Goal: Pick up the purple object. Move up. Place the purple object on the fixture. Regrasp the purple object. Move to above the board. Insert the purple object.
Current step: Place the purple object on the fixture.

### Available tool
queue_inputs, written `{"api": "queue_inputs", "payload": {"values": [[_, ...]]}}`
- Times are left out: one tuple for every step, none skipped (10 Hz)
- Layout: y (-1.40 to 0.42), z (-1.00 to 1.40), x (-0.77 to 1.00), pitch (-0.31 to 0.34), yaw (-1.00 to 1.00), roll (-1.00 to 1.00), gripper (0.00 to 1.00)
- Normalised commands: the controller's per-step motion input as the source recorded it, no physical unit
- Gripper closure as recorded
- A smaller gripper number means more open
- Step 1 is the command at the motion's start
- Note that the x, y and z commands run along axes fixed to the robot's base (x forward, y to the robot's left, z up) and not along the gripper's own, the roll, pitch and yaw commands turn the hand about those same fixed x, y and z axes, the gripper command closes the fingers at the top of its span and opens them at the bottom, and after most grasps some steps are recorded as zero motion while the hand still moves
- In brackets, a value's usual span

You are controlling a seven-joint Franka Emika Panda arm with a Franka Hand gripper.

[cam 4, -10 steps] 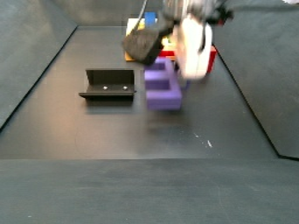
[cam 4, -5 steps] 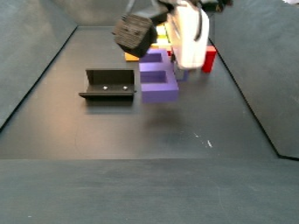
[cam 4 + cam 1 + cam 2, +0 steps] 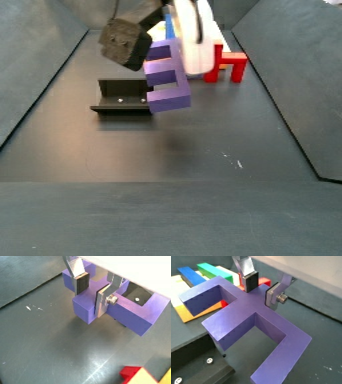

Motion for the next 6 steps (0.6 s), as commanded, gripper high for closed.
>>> {"api": "queue_inputs", "payload": {"values": [[-0.19, 0.03, 0.61, 0.534, 0.36, 0.0, 1.0], [-0.18, 0.05, 0.51, 0.503, 0.43, 0.06, 1.0], [-0.16, 0.03, 0.45, 0.463, 0.49, 0.11, 1.0], [-0.14, 0.02, 0.43, 0.454, 0.51, 0.11, 1.0], [-0.11, 0.06, 0.49, 0.471, 0.49, 0.12, 1.0], [-0.02, 0.12, 0.6, 0.586, 0.39, 0.04, 1.0]]}}
